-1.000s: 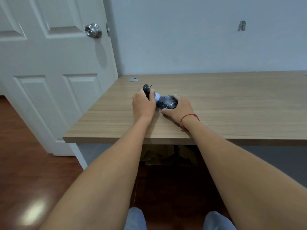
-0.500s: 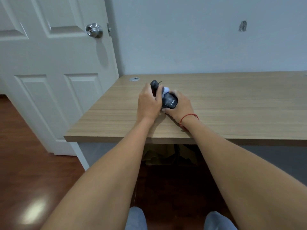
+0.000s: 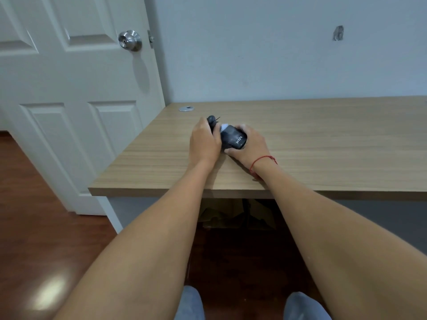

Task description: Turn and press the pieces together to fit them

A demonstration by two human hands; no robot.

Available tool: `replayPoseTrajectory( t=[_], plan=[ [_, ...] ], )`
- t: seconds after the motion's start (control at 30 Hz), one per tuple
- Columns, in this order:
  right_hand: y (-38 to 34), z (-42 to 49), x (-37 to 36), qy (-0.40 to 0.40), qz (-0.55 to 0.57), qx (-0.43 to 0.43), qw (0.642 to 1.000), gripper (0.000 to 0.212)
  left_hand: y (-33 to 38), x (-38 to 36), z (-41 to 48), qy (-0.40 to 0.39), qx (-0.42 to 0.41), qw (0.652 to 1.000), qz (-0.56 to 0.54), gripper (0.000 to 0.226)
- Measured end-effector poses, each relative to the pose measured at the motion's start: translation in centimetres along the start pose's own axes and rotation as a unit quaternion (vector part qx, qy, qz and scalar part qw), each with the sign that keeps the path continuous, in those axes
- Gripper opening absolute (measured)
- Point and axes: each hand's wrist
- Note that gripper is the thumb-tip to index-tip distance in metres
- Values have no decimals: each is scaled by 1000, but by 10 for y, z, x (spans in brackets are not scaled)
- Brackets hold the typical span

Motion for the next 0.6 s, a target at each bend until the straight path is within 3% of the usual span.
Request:
replayPoseTrajectory(
  t=[0.1, 0.3, 0.43, 0.6],
  plan=[
    [0, -1, 1, -5, 4, 3, 1000, 65, -6, -1, 2, -10, 53, 997, 53, 28],
    [1, 0, 1, -12, 7, -20, 1000, 59, 4, 1, -2, 29, -55, 996, -60, 23],
    [1, 1, -2, -26, 2, -43, 999, 43, 9, 4, -7, 32, -94, 992, -73, 31],
    [0, 0, -2, -14, -18, -57, 998, 52, 0, 1, -3, 26, -38, 998, 39, 26]
  ],
)
Point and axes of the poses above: each hand's wrist, its own z-axis towards the middle knuckle, its own x-axis out of the back of the hand, y = z × x, and after that the axes turned 2 degrees about y, right-handed
